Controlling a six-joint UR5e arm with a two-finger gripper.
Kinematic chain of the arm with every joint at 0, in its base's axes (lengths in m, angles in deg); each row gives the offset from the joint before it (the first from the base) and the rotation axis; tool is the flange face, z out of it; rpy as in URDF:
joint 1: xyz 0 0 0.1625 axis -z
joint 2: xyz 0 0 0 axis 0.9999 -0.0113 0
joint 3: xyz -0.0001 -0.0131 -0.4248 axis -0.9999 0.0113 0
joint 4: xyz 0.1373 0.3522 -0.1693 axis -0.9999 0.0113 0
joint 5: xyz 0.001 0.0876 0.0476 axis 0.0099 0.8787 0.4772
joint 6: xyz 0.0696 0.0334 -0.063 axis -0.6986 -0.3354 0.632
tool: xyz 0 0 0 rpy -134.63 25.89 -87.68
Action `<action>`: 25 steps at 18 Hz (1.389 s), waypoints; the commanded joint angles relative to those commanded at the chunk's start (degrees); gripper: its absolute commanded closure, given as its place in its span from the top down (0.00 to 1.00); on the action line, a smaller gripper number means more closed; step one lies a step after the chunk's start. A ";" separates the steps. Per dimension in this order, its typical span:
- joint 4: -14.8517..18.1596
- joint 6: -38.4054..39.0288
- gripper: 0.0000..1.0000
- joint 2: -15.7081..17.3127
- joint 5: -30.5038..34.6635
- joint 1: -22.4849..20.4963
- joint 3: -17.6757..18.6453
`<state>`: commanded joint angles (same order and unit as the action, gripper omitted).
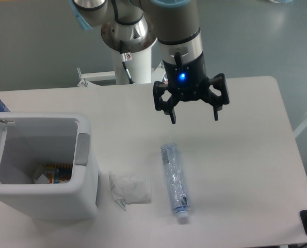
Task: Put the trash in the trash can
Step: 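Lower the open gripper toward the crumpled white tissue beside the bin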
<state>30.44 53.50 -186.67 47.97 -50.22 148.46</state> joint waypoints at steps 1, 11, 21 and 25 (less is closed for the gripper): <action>0.00 -0.09 1.00 0.00 0.09 0.00 0.09; -11.23 0.17 1.00 0.17 -0.18 0.00 6.66; -13.27 8.35 1.00 -1.23 -0.44 0.53 10.54; -13.62 4.06 1.00 -2.54 -0.79 1.84 11.68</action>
<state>16.82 57.56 -189.21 47.17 -48.38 160.15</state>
